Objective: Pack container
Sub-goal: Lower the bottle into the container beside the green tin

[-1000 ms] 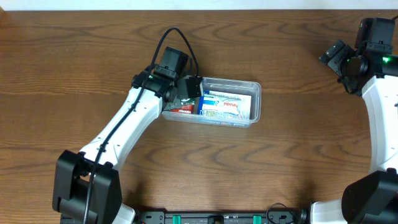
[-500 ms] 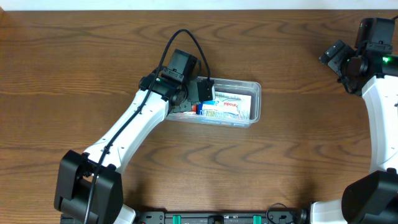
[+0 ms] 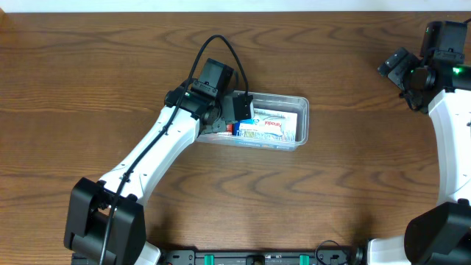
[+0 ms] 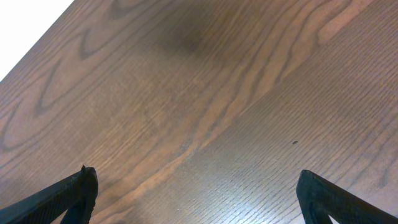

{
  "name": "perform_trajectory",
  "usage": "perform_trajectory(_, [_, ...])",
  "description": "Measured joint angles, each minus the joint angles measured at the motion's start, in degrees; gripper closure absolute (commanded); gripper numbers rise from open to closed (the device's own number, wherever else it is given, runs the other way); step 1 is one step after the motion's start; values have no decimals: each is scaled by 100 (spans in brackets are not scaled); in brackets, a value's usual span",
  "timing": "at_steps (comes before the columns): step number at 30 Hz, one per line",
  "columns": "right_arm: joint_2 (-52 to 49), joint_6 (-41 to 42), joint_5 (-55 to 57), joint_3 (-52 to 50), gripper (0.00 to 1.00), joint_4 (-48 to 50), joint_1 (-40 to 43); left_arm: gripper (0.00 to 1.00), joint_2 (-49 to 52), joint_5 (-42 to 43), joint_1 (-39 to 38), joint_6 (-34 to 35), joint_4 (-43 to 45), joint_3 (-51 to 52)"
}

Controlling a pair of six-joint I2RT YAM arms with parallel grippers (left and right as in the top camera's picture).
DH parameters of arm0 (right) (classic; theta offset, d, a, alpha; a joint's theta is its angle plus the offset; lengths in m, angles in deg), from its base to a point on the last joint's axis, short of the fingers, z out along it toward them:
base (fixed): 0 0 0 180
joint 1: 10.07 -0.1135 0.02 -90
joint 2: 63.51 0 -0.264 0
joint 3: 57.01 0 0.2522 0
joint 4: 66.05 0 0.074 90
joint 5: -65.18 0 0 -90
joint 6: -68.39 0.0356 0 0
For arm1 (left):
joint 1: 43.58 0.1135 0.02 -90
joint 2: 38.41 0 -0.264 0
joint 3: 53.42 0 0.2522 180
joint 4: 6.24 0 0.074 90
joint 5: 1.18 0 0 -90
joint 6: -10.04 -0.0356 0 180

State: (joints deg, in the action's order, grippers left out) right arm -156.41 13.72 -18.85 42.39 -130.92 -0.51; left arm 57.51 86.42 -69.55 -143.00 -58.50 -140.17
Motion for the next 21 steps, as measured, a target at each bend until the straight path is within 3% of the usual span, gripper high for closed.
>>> perform_trajectory(12, [0, 2, -2, 0, 1, 0, 0, 94, 94, -234, 162, 0, -166, 0])
perform_trajectory(16, [0, 2, 0, 0, 1, 0, 0, 84, 116, -234, 160, 0, -166, 0])
perform_trajectory(21, [0, 0, 0, 0, 1, 0, 0, 84, 116, -234, 160, 0, -166, 0])
